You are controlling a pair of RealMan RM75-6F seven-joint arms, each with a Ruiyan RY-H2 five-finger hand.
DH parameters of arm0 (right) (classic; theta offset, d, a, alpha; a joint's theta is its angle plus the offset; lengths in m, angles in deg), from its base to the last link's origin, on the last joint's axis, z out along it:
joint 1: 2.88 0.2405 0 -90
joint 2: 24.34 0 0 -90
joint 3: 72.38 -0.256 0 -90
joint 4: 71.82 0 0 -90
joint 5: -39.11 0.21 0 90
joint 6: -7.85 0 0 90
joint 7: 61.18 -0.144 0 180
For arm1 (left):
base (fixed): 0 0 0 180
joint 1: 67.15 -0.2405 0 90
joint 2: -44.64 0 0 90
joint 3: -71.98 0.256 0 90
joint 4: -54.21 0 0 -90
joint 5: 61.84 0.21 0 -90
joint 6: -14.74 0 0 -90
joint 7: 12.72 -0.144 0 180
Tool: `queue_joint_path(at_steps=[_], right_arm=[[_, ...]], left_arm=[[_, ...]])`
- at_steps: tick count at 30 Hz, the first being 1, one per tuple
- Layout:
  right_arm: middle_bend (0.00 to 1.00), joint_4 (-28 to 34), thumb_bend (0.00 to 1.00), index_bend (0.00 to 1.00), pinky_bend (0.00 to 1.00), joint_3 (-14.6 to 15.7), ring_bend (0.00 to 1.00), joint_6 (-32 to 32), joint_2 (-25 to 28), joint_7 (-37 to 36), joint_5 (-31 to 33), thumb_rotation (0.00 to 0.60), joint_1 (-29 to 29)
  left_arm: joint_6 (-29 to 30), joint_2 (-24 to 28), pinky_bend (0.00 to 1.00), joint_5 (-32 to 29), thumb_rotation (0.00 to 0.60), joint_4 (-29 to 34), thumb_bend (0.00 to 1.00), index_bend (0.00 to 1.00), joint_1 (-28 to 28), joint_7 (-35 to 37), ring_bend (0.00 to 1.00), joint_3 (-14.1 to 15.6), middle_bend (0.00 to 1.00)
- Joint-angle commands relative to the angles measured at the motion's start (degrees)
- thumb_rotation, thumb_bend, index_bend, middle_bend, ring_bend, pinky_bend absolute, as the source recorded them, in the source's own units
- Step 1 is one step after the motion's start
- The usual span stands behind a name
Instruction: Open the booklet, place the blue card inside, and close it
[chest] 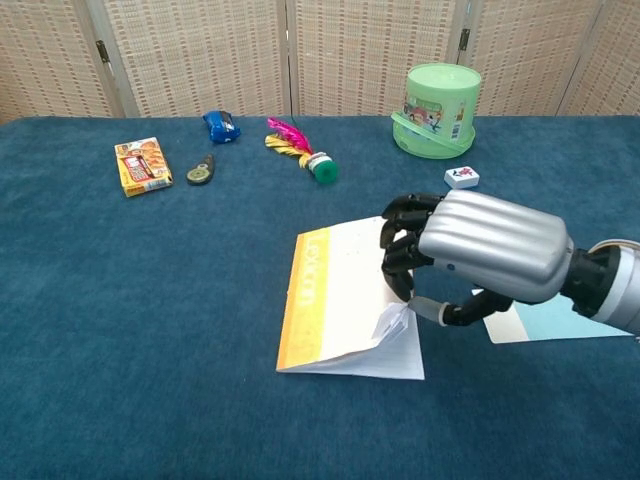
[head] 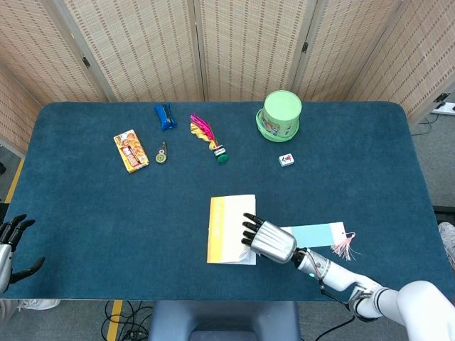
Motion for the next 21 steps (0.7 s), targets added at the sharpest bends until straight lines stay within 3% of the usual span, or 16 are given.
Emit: queue_joint_path(at_steps=[1,7,12,21], right_arm=[[0.55,2.64,0.51,0.82,0.19,0.65,0.31,-0.91,2.87,1.87,0.22,0.600,-1.26],[0.55,9.09,0.51,0.82,0.19,1.80,0.31,-2.81,9.64,5.83,-0.91,0.600,-2.77],[0.55,14.17,0.51,0.82,0.19,1.35,0.31,-2.46,13.38,8.31,-3.71,0.600,-0.62],[0.55,15.68,0.51,0.82,0.19,-2.16,0.32,1.85,11.01,8.21,-8.98,0.600,7.60]], left_arm=[[-0.11,-0.17,0.19,0.20,0.600,0.10,0.22,0.22,0.12,-0.03,0.19,0.07,0.16],[-0.08,-0.46,0.19,0.61,0.600,0.17,0.22,0.22,0.32,-0.06,0.19,0.10,0.16],[0.01,-0.50,0.19,0.58,0.600,0.23,0.22,0.22,0.30,-0.15,0.19,0.09,0.16],[0.44,-0.03,0.19,0.71,0.600,0.82,0.22,0.22,-0.35,-0.42,0.19,0.65,0.16]])
